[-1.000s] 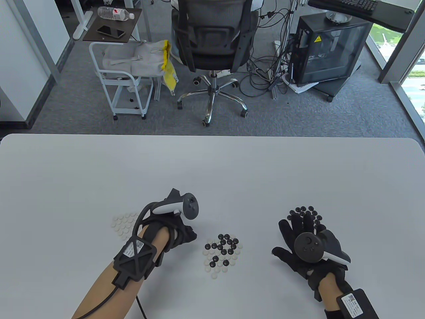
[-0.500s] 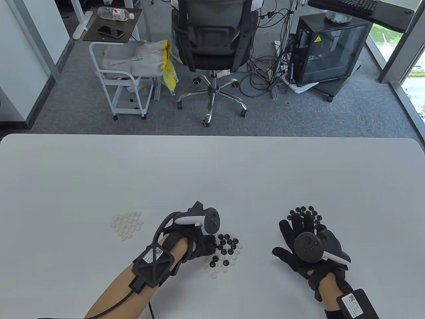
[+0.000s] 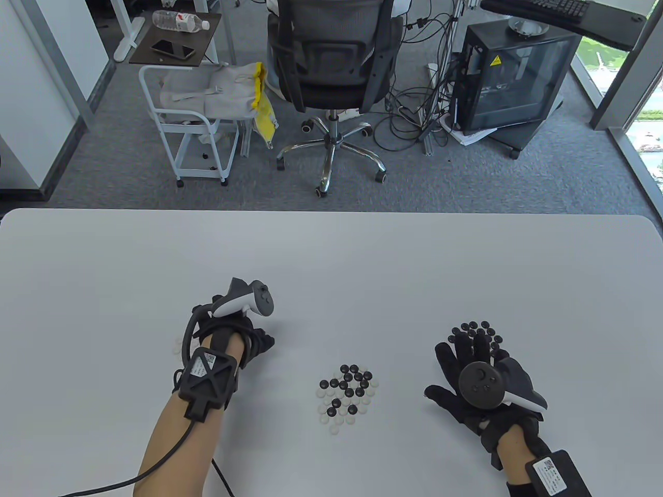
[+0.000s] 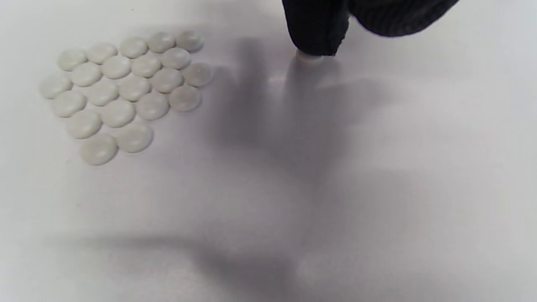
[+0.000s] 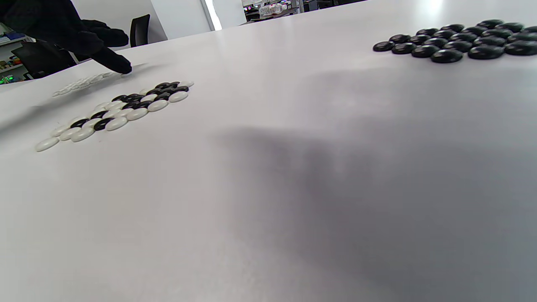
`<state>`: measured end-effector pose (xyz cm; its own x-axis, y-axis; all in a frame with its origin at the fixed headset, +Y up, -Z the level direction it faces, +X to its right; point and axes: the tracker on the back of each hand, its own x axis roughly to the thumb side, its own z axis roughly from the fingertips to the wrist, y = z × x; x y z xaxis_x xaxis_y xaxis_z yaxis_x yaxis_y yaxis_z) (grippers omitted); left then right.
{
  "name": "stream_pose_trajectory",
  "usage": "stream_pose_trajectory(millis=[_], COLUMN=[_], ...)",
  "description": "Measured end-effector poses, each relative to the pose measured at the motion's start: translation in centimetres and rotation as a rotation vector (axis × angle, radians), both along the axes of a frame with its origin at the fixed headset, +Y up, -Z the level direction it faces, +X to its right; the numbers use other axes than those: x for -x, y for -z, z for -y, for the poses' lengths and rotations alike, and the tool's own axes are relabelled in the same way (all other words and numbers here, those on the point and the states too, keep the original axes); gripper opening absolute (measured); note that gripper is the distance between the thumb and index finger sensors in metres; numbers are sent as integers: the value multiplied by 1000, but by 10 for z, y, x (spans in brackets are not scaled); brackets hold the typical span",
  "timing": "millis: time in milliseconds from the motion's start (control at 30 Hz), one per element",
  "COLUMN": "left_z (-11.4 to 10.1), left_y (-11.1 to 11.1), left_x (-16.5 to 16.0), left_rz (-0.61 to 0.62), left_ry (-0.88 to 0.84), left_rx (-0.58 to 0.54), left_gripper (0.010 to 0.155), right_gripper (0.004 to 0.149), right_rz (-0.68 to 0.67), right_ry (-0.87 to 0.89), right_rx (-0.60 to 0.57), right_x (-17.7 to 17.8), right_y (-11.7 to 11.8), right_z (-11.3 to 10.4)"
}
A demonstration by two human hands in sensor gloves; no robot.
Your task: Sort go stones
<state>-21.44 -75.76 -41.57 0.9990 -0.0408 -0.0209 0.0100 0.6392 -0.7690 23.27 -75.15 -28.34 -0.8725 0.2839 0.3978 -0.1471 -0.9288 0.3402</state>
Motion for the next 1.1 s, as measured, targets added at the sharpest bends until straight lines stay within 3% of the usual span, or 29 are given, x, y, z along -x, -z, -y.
stream_pose_trajectory(millis=[333,700,867,1100], left_z=[3,2,-9,-34], left_y=[-1,-1,-1,-12], left_x=[40,47,35,-26], left_rz=[-125,-160,-115,119], left_ry=[-8,-5,-12,-102], left_rx=[5,9,-25,-97], left_gripper=[68,70,70,70], right_gripper=[85,85,85,85], right_rz=[0,-3,-1,6], right_ry=[-4,-2,3,14], right_rx=[3,1,-4,-34], right_x=[0,1,1,0], right_y=[0,0,0,-1], right_z=[0,0,-1,-2])
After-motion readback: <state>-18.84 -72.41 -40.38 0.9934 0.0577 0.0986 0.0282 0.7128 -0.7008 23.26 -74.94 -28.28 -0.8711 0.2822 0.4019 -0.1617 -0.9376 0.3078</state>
